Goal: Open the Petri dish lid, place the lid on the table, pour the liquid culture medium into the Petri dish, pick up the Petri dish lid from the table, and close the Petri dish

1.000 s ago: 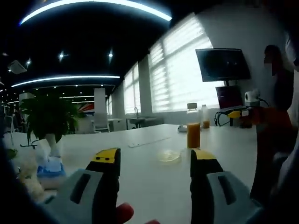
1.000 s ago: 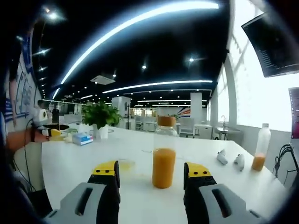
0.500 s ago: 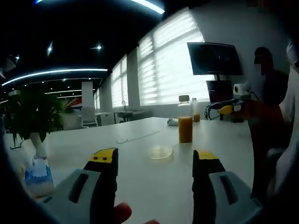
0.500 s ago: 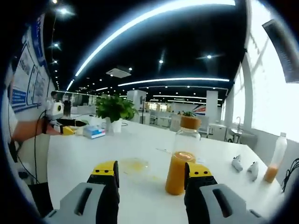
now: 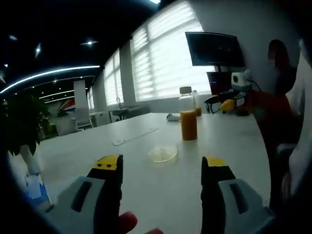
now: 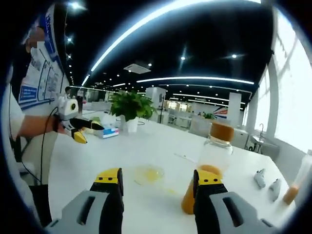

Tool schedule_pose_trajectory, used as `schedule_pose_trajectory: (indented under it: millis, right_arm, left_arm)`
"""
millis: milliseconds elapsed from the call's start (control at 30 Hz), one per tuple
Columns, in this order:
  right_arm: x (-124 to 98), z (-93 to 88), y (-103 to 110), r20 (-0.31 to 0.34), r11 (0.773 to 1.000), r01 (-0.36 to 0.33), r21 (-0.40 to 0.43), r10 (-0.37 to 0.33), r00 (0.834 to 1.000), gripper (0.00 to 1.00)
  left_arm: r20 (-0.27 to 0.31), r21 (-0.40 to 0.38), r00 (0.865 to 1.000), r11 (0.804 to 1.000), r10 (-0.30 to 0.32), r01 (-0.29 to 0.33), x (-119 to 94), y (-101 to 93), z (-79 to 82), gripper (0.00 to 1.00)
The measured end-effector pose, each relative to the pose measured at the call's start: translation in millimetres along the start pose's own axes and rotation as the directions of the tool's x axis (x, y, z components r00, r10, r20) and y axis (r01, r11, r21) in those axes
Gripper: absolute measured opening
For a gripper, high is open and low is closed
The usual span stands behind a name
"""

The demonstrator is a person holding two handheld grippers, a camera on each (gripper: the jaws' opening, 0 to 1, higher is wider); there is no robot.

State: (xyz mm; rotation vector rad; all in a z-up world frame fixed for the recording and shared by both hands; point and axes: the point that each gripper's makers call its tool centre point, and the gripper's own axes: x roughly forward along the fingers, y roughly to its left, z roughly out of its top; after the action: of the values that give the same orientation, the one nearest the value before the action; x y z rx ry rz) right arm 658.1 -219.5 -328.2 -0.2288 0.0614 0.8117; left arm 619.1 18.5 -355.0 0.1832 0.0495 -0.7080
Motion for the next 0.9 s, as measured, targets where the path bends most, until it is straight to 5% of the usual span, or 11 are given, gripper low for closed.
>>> schedule_pose_trajectory:
  millis: [500,900]
  right_arm:
    - [47,-16.7,11,-0.08,0.997,-0.074,-0.019,0.073,0.994,0.55]
    - [84,-31.3,14,-0.176,0.985,-0.151,-0.082,0.135,0.975,0.58]
  left_arm:
    - [-0.094,0.016,0.995,0.999,-0.044,0.045,28,14.2,-30.7,0.59]
    - [-0.182,0.05,0.976,0.99,-0.121,0.132,57,18.6,-50.0,0.59]
